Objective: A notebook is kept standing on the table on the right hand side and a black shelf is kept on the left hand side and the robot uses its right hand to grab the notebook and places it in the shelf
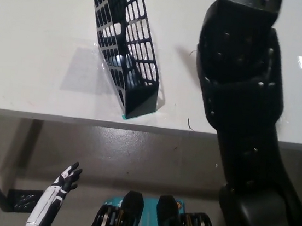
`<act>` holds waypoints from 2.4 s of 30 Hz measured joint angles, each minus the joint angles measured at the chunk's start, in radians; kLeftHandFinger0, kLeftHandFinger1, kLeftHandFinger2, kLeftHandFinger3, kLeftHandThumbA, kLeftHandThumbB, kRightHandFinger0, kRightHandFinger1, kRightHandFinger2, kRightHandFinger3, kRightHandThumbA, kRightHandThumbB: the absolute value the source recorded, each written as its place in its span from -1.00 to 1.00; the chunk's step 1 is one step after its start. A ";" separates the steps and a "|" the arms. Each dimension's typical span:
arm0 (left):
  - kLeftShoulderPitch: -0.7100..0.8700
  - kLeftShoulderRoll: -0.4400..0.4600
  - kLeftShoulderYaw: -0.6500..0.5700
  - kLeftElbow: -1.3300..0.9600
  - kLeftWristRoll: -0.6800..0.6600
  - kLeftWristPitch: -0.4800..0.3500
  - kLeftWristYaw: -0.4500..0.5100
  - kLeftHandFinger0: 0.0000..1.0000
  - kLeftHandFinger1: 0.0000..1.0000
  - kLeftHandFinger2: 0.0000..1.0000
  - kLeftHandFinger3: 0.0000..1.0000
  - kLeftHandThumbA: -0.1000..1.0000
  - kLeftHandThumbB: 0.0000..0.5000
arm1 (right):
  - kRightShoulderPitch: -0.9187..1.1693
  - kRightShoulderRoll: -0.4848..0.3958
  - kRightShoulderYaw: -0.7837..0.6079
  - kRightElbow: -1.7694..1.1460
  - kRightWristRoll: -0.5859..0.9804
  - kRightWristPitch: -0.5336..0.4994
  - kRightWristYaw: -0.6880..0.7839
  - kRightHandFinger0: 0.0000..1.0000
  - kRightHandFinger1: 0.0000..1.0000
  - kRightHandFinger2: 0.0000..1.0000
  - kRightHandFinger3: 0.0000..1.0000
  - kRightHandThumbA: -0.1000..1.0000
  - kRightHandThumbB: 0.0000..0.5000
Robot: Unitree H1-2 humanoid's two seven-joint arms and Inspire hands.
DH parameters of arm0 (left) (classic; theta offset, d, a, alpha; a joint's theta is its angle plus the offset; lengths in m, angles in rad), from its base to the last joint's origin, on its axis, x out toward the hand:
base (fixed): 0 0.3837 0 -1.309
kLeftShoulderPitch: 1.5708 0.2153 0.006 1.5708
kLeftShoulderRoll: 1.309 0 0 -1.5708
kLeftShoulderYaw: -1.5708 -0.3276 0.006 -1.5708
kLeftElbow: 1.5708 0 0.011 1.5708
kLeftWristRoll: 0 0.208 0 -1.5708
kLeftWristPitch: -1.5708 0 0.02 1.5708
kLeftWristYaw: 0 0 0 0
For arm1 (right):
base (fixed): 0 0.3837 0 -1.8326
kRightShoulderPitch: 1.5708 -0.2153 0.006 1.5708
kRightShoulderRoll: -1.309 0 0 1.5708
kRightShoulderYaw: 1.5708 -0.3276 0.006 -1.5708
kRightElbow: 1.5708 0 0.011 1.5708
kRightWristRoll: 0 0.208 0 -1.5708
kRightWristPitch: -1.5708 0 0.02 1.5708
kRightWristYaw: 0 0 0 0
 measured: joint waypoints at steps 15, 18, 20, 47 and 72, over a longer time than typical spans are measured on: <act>0.004 0.004 -0.016 -0.004 0.000 0.002 -0.014 1.00 1.00 1.00 1.00 1.00 -0.49 | 0.029 0.038 -0.003 0.369 -0.003 -0.033 -0.100 -1.00 -0.76 0.23 0.47 -1.00 -0.71; 0.005 0.006 -0.020 -0.004 0.000 0.002 -0.018 1.00 1.00 1.00 1.00 1.00 -0.52 | 0.030 0.038 -0.003 0.394 -0.003 -0.036 -0.113 -1.00 -0.77 0.21 0.45 -1.00 -0.72; 0.005 0.008 -0.022 -0.004 0.000 0.002 -0.019 1.00 1.00 1.00 1.00 1.00 -0.51 | 0.030 0.038 -0.004 0.401 -0.002 -0.039 -0.122 -1.00 -0.77 0.20 0.44 -1.00 -0.73; 0.004 0.010 -0.029 0.006 0.028 0.012 -0.018 1.00 1.00 1.00 1.00 1.00 -0.22 | 0.010 0.062 -0.031 0.314 0.039 -0.031 -0.139 -1.00 -0.87 0.13 0.34 -1.00 -0.63; -0.005 0.011 -0.030 0.002 0.032 0.014 -0.020 1.00 1.00 1.00 1.00 1.00 -0.46 | 0.011 0.107 -0.032 0.529 0.044 -0.046 -0.169 -1.00 -0.97 0.07 0.37 -1.00 -0.65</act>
